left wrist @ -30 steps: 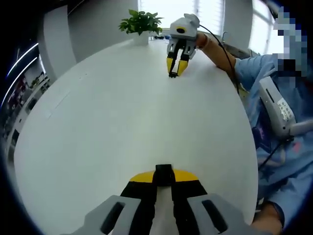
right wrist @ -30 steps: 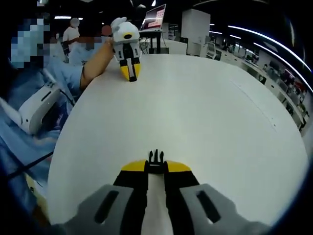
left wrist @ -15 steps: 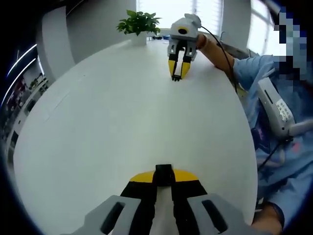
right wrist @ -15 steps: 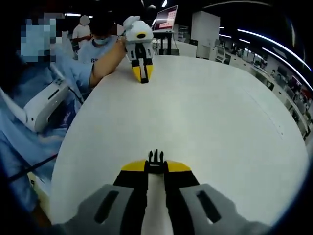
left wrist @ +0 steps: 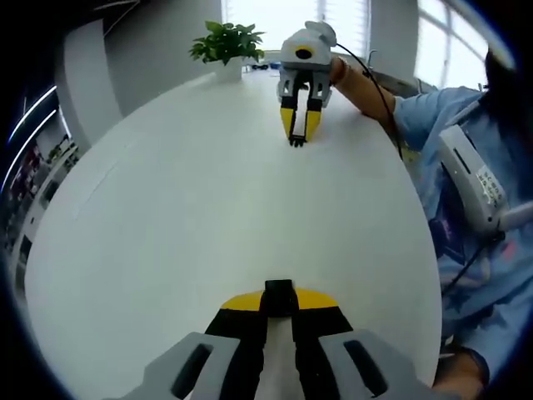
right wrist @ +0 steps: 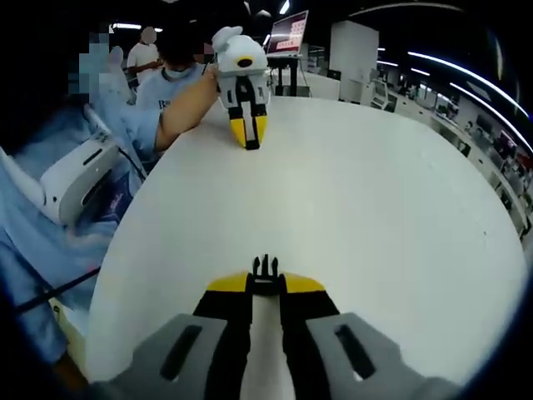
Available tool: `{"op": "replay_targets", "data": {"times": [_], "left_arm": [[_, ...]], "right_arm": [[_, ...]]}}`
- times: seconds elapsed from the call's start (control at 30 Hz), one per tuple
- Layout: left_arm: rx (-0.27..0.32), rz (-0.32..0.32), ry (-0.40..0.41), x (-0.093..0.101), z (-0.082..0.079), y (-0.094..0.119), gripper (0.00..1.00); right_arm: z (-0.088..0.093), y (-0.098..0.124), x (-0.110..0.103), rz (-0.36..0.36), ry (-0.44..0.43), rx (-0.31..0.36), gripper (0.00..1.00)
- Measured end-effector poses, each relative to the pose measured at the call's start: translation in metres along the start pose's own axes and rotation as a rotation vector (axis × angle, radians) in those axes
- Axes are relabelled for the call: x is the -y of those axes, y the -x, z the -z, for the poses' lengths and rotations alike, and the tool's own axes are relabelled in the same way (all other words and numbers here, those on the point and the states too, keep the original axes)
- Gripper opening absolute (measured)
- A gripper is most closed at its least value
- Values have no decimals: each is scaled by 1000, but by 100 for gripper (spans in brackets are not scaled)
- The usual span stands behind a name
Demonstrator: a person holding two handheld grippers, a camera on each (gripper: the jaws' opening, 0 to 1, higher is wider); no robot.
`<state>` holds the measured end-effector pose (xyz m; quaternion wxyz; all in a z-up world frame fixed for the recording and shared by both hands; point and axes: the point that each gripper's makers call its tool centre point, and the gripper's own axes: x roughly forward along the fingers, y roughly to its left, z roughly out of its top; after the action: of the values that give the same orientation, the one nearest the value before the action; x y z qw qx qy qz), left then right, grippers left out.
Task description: Snap the two parts of the plastic buckle together until the buckle closes and remains connected.
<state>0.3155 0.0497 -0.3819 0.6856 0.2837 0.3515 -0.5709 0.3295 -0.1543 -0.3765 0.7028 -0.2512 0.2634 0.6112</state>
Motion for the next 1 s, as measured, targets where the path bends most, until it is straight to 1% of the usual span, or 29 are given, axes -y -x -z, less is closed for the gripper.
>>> {"op": "replay_targets", "data": {"times": [0.3,0.5,1.0], "left_arm": [[2,-5,-1,-1,-1,0,10],[5,-1,2,-2,-2,0,10],[14,6,10,-2,-7,-5,10]], "right_arm": [[-1,1,-1,-2,0,2,13],[-3,-2,-2,-4,-12,15,13],[-10,-8,-2,2,-8,18,13]]}}
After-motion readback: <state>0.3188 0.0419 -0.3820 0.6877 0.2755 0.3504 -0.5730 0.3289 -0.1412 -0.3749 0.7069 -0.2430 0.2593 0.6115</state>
